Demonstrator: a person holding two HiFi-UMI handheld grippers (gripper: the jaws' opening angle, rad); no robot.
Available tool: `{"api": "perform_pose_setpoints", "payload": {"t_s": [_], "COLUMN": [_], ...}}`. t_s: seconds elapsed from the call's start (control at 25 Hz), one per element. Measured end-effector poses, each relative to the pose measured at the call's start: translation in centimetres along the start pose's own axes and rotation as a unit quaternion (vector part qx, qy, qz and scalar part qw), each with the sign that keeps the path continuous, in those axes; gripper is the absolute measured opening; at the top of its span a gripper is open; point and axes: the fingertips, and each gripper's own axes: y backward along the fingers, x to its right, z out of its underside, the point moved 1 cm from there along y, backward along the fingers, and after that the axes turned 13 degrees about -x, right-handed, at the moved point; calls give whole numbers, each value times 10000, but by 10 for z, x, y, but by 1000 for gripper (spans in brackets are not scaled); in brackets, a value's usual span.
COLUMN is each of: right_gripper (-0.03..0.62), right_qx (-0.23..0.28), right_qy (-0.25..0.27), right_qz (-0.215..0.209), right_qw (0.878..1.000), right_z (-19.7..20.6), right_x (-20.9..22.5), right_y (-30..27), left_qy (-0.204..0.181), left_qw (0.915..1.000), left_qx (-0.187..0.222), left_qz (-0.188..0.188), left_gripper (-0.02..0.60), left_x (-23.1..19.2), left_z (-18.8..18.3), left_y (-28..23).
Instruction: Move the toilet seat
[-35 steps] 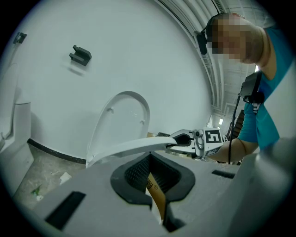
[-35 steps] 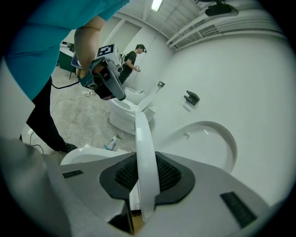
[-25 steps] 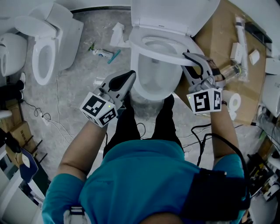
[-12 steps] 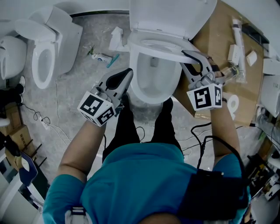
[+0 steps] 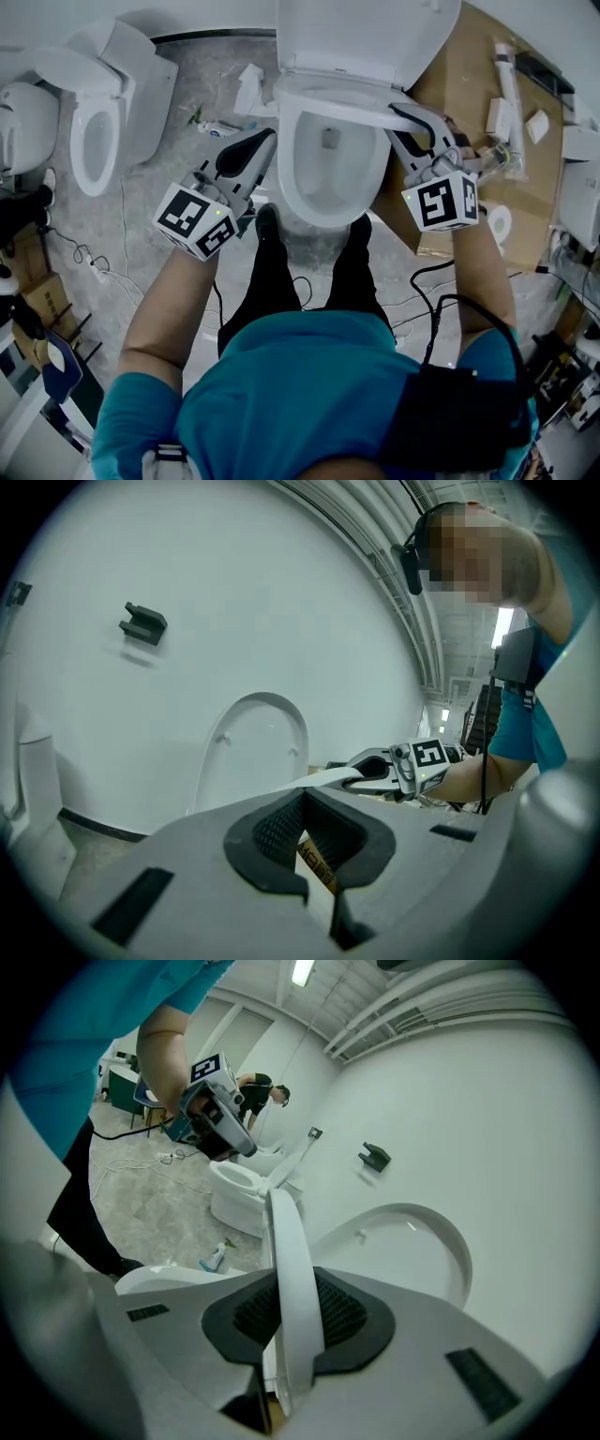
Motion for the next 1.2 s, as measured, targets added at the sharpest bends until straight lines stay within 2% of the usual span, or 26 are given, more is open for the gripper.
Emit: {"api": "perform_pose_setpoints", "payload": {"t_s": [0.8,1.2], "right_gripper": [84,89], "right_qx": [111,136], "right_qy": [-191,-259], "right_qz": [-48,-45], "right_qw": [9997,9996], "right_z": [-3,-6], "right_x": [40,58], "right_y": [-15,-23], "left_qy": [-524,-565], "left_qw": [9985,9982], "left_qx": [179,192], "left_qz": [28,83], "left_gripper": [3,3], "left_x": [-9,-11], "left_z": [-53,-64], "left_y": [-24,-34]}}
